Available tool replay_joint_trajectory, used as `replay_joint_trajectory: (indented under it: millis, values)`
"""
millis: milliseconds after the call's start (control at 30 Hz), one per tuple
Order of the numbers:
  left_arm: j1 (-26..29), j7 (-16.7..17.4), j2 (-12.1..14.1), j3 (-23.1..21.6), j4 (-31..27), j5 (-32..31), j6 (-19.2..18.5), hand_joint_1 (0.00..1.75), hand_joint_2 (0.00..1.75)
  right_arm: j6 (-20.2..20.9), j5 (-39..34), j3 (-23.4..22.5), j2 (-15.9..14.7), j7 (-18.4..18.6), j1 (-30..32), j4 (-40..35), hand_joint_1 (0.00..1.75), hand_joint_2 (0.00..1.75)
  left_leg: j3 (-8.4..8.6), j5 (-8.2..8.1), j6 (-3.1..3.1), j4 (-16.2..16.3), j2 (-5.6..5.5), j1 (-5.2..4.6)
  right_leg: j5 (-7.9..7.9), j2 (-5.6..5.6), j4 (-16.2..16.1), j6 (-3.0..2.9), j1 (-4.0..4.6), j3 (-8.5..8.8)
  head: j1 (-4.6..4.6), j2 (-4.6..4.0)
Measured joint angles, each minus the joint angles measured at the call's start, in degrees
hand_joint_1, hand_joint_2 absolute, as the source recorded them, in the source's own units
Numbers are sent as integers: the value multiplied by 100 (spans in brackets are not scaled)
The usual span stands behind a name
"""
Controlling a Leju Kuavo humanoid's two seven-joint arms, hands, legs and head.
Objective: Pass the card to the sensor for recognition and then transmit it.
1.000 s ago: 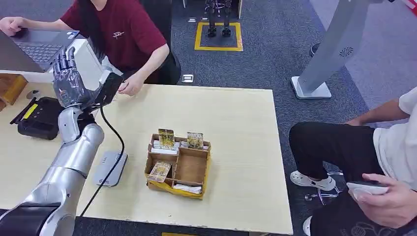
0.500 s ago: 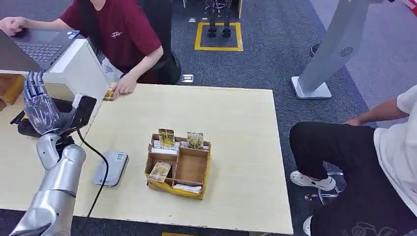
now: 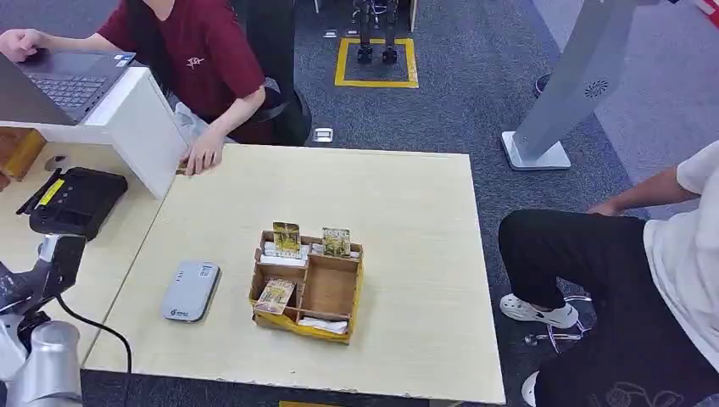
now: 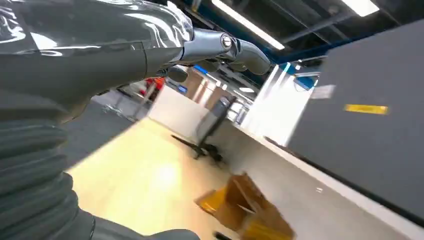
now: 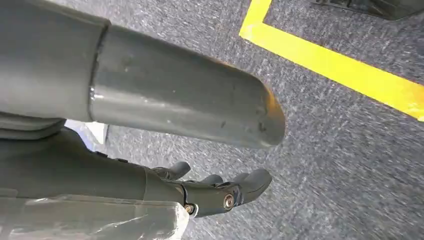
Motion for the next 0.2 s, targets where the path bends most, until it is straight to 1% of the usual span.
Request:
replay_joint_trajectory:
  millis: [133, 200]
  values:
    - [297, -50, 204, 497, -24, 688, 0, 0, 175, -4, 13, -33, -7, -7, 18, 0, 0, 0, -1, -1, -1, -1, 0, 4, -1, 0, 0, -1, 1, -1, 0, 0]
    - [421, -133, 388, 842, 0, 933, 0, 0, 175, -9, 13, -48, -11, -4, 22, 0, 0, 0, 0, -1, -1, -3, 1, 5, -2, 0, 0, -3, 2, -1, 0, 0]
